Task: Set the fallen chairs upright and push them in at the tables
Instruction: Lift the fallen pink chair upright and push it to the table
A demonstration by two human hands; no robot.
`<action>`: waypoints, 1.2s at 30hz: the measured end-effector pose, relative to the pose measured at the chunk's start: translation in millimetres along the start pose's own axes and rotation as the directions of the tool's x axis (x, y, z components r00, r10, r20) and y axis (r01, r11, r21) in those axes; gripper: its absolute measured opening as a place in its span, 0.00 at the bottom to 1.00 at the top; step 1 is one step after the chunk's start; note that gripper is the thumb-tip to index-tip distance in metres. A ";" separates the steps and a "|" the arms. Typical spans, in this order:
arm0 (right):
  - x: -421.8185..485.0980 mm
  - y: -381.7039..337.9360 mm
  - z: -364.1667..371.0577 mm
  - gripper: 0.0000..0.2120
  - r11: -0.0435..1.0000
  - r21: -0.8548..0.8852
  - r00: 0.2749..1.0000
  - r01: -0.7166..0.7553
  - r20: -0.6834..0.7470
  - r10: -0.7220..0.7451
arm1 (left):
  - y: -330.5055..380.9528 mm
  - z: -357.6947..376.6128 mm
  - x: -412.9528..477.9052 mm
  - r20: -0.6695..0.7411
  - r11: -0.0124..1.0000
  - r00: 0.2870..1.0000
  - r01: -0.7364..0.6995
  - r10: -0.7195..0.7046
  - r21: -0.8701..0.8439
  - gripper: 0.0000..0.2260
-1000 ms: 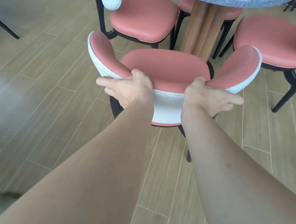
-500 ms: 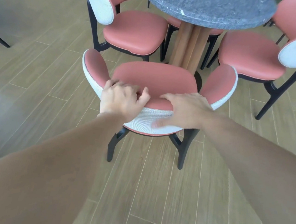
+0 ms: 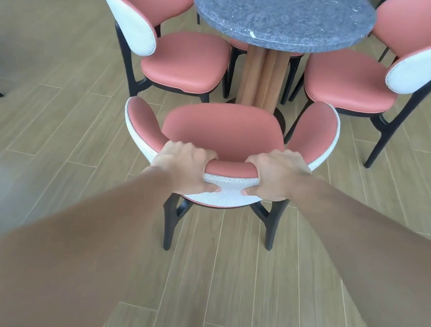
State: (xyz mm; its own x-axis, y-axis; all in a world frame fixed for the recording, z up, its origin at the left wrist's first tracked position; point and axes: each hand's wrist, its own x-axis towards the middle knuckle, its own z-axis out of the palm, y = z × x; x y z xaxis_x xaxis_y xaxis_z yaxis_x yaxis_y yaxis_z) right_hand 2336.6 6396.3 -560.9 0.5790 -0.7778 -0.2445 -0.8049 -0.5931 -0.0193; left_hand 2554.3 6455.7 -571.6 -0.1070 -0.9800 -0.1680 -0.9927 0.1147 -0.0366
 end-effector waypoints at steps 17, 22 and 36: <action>-169.1 -27.1 39.2 0.23 0.997 -0.053 0.998 -0.059 0.034 0.060 | 78.4 24.7 -120.5 -0.146 0.956 0.946 -0.280 0.290 0.083 0.22; -155.6 -28.2 35.7 0.23 0.994 -0.002 0.994 -0.105 0.032 0.105 | 67.9 22.1 -104.8 -0.163 0.953 0.939 -0.295 0.304 0.074 0.21; -23.5 82.0 8.9 0.24 0.982 -0.013 0.983 -0.186 -0.012 0.186 | 55.5 -6.5 74.3 -0.143 0.945 0.936 -0.311 0.323 0.103 0.24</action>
State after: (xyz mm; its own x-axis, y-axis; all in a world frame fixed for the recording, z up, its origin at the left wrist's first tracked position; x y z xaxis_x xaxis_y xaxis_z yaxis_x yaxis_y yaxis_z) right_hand 2255.8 6367.8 -565.4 0.4208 -0.8768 -0.2326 -0.8967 -0.4408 0.0394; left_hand 2490.8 6388.1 -579.7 -0.4287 -0.9030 -0.0284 -0.8992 0.4295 -0.0836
